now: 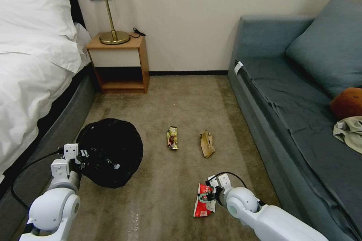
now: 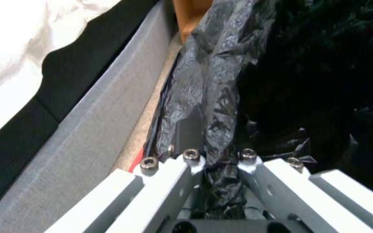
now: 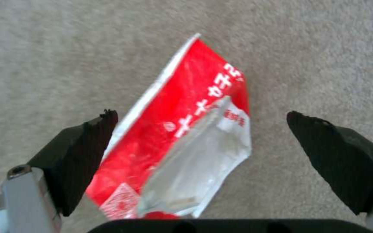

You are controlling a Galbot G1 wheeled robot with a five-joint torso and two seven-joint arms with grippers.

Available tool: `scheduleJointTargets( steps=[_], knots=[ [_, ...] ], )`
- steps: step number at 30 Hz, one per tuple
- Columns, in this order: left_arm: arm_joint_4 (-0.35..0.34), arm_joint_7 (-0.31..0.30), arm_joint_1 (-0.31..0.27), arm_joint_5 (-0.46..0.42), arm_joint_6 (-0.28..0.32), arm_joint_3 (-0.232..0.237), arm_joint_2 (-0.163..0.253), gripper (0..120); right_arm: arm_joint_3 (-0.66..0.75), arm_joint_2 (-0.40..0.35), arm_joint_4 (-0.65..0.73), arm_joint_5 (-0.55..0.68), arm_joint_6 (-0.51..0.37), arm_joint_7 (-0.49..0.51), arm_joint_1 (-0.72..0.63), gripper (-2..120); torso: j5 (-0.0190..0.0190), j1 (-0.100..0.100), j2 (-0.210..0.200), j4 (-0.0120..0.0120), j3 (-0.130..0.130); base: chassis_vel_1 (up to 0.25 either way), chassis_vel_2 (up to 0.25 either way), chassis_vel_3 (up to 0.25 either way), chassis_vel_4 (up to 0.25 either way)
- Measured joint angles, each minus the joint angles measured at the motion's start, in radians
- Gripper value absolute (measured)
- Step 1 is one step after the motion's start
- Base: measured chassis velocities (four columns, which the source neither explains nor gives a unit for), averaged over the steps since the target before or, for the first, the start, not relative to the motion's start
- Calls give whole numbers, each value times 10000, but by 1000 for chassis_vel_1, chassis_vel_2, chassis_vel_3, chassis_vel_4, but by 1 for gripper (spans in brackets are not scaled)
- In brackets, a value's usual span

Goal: Pick up the trash bin, then pick up the garbage on the floor and place it into the trash bin.

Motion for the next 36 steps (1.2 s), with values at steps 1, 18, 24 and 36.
scheduleJointTargets(
  steps=[1, 18, 24, 36],
  knots=[
    [0, 0, 0, 0, 0, 0, 0, 1, 0, 0, 0, 0, 0, 0, 0, 100, 0, 0, 0, 0, 0, 0, 0, 0, 0],
    [49, 30, 0, 55, -75, 111, -46, 1, 150, 432, -1319, -835, 369, -702, -58, 100, -1, 0, 0, 1, 1, 0, 0, 0, 0],
    [105, 29, -10, 64, -76, 157, -36, 1, 219, 514, -1658, -1022, 491, -916, 1, 100, -1, 1, -1, 0, 1, 0, 0, 0, 0],
    [183, 32, -104, 47, -76, 183, -13, 1, 259, 576, -1827, -1133, 623, -1250, -57, 71, 0, 1, 0, 1, 1, 0, 0, 0, 0]
  ],
)
